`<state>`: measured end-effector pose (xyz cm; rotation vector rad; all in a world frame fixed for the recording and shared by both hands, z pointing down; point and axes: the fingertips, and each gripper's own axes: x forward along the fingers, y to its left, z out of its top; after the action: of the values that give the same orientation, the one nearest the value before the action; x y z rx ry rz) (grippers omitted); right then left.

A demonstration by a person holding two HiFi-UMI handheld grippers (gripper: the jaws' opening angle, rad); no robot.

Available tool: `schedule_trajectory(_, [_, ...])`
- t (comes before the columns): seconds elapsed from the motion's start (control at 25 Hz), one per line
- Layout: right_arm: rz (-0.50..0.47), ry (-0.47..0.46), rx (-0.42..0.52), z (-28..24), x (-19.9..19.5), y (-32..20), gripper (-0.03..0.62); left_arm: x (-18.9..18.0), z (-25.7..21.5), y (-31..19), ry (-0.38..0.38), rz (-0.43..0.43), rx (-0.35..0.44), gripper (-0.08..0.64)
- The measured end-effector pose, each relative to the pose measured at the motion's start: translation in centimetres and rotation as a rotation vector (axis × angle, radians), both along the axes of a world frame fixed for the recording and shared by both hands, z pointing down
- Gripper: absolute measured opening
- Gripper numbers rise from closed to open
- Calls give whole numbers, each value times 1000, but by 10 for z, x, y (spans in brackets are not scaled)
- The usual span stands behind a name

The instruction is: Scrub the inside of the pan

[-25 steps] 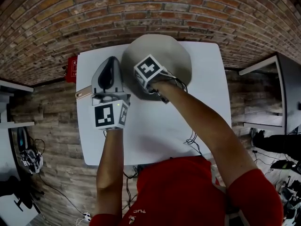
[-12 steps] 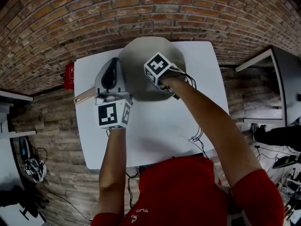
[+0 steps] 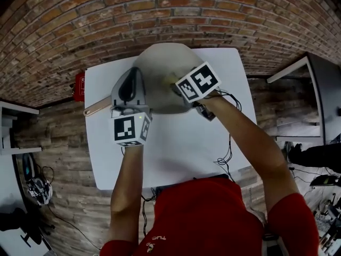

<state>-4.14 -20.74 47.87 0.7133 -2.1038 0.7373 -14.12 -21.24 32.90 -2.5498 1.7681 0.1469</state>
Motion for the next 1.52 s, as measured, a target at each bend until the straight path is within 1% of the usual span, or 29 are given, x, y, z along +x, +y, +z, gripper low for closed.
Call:
schedule_trajectory(0.16, [34, -242, 196, -52, -7, 12, 87, 9, -8, 6, -2, 6, -3, 23])
schedule_trajectory(0.24, [46, -326, 323, -78, -7, 18, 87, 15, -12, 11, 0, 14, -6, 23])
schedule_trajectory(0.32, [52, -373, 460, -102, -5, 24, 87, 23, -16, 16, 3, 26, -8, 23])
schedule_trajectory(0.4, [61, -406, 571, -122, -1, 29, 87, 32, -19, 21, 3, 39, -11, 23])
schedule_trajectory(0.48, [79, -445, 642, -138, 3, 33, 87, 39, -22, 26, 4, 53, -14, 23])
schedule_trajectory(0.56, [98, -476, 689, -150, 7, 37, 87, 45, -25, 31, 8, 66, -16, 23])
schedule_trajectory(0.68, [118, -499, 731, -160, 15, 43, 86, 53, -28, 40, 18, 79, -19, 23])
schedule_trajectory(0.84, [128, -514, 754, -163, 21, 52, 86, 62, -31, 48, 27, 88, -21, 23])
schedule_trajectory(1.12, [127, -533, 770, -167, 29, 57, 86, 75, -29, 50, 20, 93, -25, 23])
schedule_trajectory(1.52, [113, -536, 766, -166, 29, 54, 86, 77, -24, 45, 8, 83, -36, 23])
